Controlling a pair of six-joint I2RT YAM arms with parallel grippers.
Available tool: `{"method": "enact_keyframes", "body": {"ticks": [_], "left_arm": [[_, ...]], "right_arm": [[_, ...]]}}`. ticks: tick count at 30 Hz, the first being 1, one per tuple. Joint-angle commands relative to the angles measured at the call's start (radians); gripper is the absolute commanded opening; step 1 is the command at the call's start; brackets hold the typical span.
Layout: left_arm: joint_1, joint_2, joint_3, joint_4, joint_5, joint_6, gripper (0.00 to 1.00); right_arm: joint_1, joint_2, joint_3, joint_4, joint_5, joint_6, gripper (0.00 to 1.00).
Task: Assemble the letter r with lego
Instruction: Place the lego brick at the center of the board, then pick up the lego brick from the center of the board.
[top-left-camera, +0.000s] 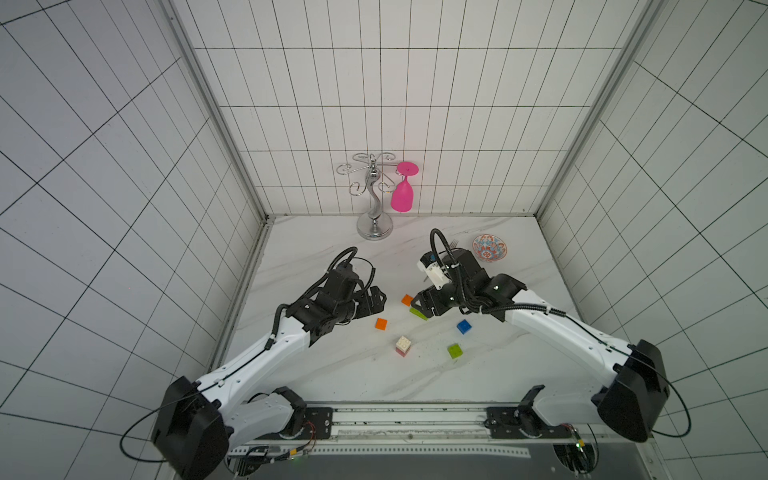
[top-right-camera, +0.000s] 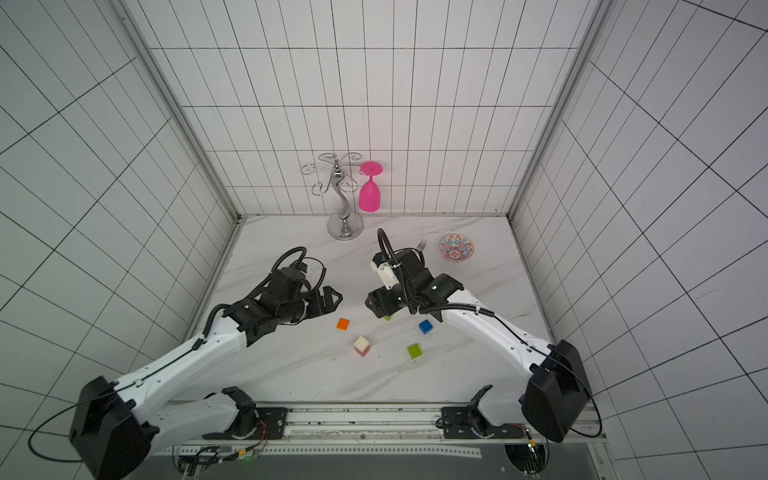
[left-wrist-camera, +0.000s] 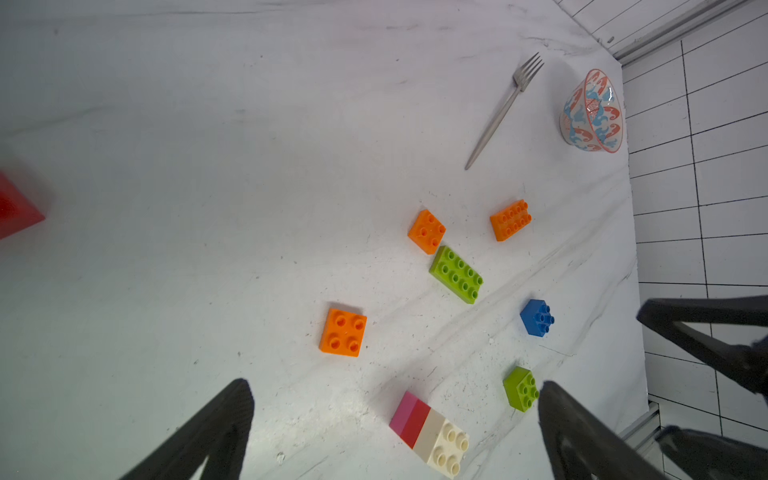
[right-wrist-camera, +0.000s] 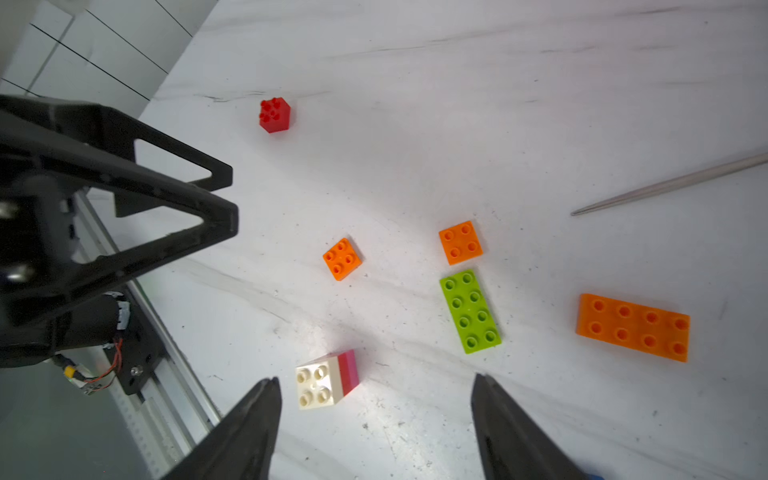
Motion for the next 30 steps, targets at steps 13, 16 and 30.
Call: {"method": "enact_keyframes", "body": {"ticks": [13,16,30], "left_arm": [[0.200,0.406,0.384,0.050,0.427,0.198,0.97],[0.212,0.439,0.374,0.131,0.476,0.200,0.97],[0.273,0.448,0.325,0.183,0.537,0.199,0.96]], "right_arm": [[-0.074,0.413,0.152,-0.133,0.072,-0.477,0.72],[-0.073,0.449,0.146,-0.094,0.076,-0.507,0.72],[-0.061,0.522,0.172,-0.074,0.094,-0.518,0.63]]}}
